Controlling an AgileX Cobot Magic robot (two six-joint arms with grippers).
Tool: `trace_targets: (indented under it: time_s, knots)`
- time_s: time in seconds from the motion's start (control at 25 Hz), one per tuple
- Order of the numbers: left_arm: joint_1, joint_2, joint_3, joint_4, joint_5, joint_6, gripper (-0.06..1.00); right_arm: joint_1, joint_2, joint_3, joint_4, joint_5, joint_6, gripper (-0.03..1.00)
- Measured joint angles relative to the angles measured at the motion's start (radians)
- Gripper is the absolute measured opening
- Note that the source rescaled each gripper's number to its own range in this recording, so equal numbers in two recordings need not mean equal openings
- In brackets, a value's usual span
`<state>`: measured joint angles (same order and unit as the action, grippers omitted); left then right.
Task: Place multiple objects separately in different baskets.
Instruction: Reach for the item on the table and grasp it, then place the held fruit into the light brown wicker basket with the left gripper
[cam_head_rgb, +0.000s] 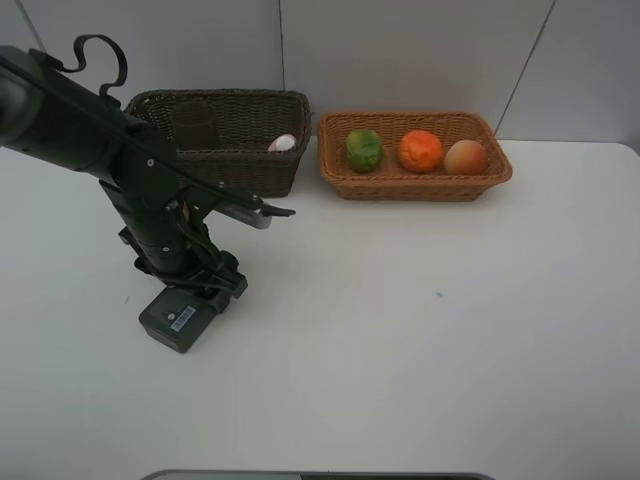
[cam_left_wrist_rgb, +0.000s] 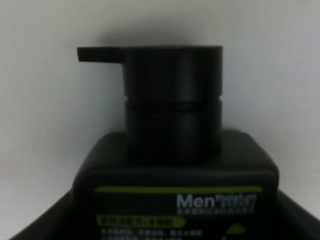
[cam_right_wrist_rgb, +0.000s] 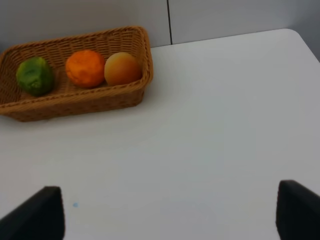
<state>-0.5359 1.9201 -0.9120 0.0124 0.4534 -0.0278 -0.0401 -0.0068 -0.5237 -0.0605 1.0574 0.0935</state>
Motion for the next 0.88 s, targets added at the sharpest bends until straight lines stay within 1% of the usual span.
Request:
trace_targets:
  time_s: [0.88]
  knots:
    - [0.000, 0.000, 0.000, -0.012, -0.003, -0.004, 0.79, 0.000, 0.000, 0.000, 0.000, 0.000, 0.000, 0.90]
